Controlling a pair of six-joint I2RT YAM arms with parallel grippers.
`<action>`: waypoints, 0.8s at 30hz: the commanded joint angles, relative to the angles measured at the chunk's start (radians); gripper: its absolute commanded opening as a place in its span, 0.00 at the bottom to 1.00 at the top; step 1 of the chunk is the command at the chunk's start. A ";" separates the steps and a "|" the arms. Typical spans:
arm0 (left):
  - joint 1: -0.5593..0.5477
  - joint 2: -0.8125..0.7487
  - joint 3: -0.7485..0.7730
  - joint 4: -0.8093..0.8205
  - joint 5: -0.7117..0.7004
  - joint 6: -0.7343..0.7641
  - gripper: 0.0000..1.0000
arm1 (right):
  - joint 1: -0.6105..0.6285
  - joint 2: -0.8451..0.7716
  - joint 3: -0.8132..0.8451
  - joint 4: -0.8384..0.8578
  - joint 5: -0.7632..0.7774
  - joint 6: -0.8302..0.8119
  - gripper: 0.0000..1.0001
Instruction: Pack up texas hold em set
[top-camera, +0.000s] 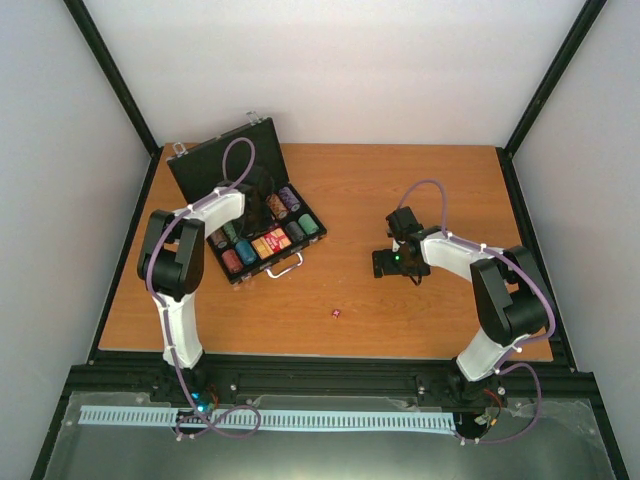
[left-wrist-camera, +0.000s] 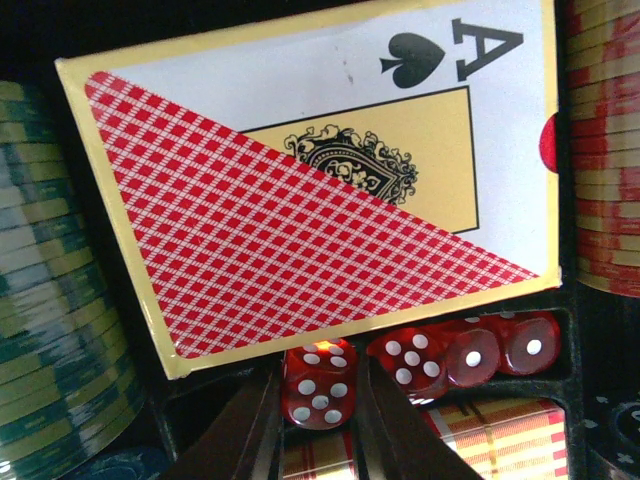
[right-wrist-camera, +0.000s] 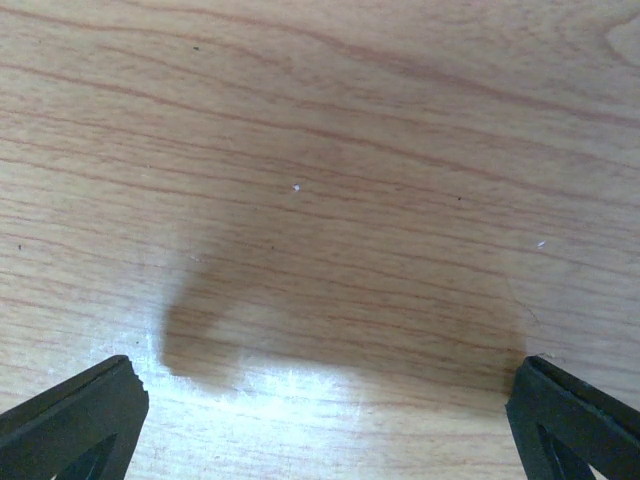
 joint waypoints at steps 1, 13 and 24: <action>0.009 0.039 0.023 0.031 0.018 -0.007 0.01 | 0.001 0.064 -0.048 -0.013 -0.038 0.001 1.00; 0.009 -0.024 -0.035 0.005 -0.023 0.031 0.30 | 0.001 0.066 -0.049 -0.004 -0.045 0.001 1.00; 0.009 -0.094 -0.056 -0.021 -0.033 0.042 0.45 | 0.001 0.067 -0.054 -0.002 -0.045 0.001 1.00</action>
